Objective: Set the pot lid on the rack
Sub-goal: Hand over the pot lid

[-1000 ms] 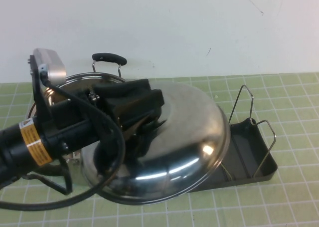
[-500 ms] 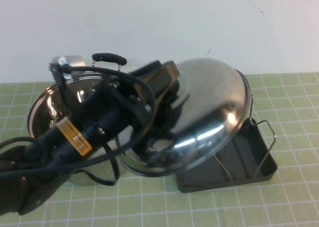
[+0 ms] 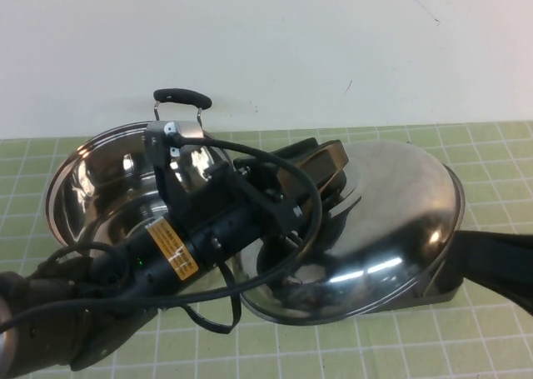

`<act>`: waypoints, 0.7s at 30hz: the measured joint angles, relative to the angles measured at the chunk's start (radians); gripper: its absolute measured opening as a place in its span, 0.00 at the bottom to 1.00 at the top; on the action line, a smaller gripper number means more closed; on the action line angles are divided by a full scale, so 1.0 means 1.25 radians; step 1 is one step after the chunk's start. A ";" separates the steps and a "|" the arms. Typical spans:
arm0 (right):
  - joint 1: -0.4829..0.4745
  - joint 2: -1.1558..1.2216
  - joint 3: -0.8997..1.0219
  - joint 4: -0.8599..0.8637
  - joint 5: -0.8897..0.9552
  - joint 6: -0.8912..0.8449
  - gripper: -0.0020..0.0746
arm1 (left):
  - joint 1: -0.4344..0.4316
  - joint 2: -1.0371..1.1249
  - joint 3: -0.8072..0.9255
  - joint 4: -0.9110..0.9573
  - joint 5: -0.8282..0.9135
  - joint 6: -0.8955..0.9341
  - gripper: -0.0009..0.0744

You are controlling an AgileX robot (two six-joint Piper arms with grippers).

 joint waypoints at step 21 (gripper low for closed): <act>0.032 0.344 -0.262 0.027 0.100 -0.160 0.21 | 0.002 0.000 -0.012 -0.010 0.004 0.042 0.43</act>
